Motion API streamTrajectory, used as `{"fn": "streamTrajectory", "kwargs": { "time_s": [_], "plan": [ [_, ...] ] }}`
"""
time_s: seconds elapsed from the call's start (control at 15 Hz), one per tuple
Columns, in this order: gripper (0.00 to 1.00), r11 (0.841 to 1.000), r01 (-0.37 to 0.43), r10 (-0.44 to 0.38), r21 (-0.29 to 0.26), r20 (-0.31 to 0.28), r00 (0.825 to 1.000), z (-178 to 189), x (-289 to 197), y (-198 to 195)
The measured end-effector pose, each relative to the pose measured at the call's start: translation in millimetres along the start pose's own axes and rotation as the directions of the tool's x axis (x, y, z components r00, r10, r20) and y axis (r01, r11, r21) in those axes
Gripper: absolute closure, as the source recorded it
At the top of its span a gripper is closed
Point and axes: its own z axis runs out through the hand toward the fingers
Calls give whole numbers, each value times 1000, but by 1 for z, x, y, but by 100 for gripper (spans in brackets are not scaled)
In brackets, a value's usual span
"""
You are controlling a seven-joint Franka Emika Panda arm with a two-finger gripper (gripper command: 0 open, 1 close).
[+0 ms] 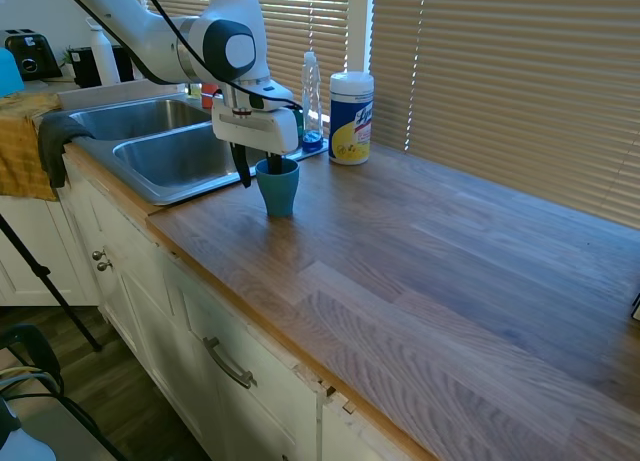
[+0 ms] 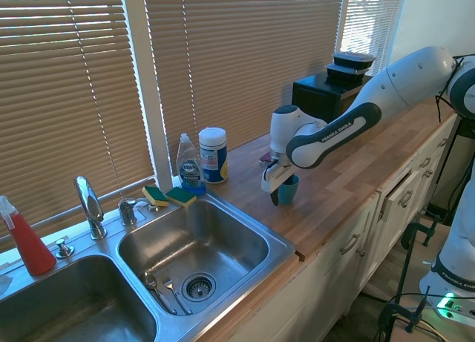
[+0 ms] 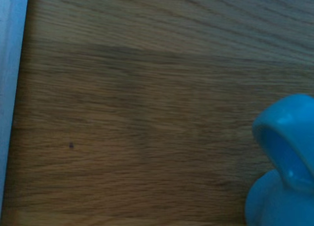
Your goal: Put the mug in the sink
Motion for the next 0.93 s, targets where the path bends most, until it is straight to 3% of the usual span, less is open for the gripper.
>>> {"fn": "streamTrajectory", "kwargs": {
  "time_s": [0.93],
  "plan": [
    [100, 1000, -15, 15, 7, -7, 1000, 1, -2, -1]
  ]
}}
